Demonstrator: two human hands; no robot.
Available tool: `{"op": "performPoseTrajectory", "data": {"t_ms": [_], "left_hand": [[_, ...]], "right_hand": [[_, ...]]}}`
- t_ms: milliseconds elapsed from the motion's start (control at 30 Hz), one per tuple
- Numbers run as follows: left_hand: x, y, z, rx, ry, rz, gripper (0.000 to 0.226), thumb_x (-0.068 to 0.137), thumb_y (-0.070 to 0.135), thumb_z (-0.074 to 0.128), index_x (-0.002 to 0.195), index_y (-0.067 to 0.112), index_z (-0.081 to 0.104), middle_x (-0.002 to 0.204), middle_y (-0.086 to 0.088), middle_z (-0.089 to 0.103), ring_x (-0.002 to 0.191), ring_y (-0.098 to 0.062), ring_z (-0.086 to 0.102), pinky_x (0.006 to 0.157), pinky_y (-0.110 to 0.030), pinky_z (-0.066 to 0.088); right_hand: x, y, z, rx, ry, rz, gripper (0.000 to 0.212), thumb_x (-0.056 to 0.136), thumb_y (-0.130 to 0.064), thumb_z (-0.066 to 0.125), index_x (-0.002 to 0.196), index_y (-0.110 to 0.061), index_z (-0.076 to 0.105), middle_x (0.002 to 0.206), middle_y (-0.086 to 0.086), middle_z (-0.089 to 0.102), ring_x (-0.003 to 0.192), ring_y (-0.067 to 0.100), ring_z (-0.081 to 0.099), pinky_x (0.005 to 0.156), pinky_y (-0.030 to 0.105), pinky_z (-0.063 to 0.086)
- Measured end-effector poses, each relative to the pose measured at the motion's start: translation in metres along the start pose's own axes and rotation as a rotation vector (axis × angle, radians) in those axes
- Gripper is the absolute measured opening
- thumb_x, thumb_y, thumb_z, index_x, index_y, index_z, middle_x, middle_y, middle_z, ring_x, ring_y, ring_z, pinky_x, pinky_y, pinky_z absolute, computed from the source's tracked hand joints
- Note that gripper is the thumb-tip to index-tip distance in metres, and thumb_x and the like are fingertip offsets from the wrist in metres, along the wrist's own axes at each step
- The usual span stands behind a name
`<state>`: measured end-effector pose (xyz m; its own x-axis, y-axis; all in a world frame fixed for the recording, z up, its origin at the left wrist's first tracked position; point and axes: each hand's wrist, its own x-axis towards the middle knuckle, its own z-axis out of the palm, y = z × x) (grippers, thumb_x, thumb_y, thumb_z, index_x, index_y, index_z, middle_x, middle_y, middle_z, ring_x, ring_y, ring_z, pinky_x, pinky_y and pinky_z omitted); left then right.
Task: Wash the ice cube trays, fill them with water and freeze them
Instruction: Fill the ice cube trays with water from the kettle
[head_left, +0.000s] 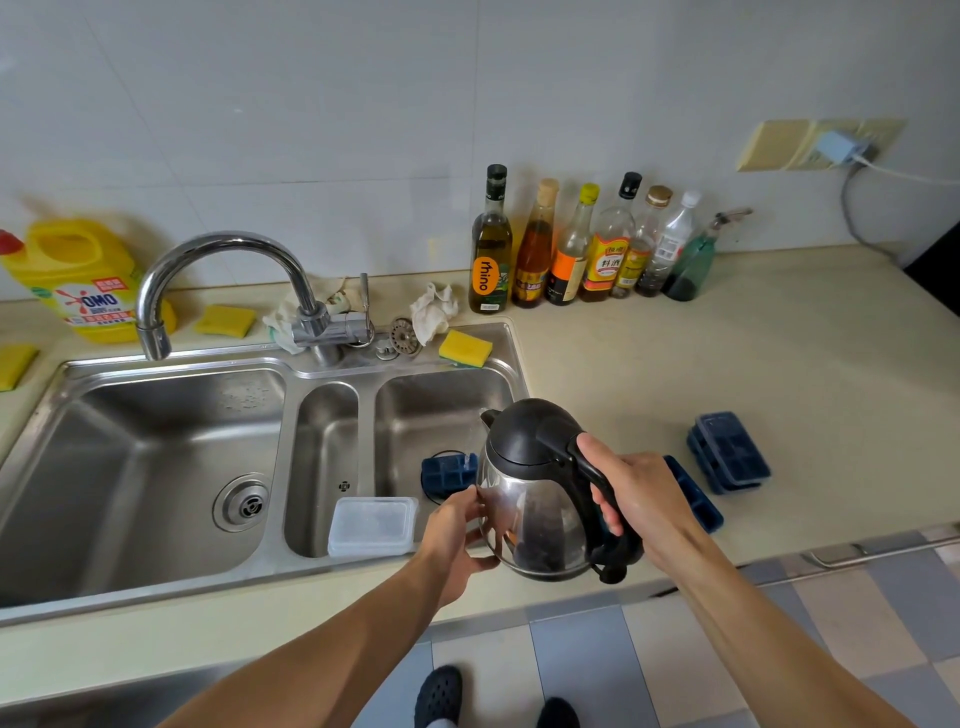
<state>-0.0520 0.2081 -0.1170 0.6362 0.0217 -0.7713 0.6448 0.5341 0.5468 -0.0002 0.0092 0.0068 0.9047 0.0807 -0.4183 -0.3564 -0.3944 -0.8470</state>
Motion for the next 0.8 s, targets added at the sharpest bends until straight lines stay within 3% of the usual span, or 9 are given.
{"op": "performPoseTrajectory", "data": {"t_ms": [800], "left_hand": [[0.0018,0.0004,0.0030,-0.006,0.027,0.007,0.029,0.099,0.034,0.055,0.112,0.013,0.071,0.114,-0.009,0.071,0.110,-0.032,0.063,0.076,-0.048,0.055]], "right_hand": [[0.0029,-0.0004,-0.0033,-0.022,-0.011,-0.003,0.058,0.092,-0.058,0.062,0.051,-0.016,0.061,0.048,0.004,0.056,0.039,0.015,0.048,0.043,0.023,0.045]]}}
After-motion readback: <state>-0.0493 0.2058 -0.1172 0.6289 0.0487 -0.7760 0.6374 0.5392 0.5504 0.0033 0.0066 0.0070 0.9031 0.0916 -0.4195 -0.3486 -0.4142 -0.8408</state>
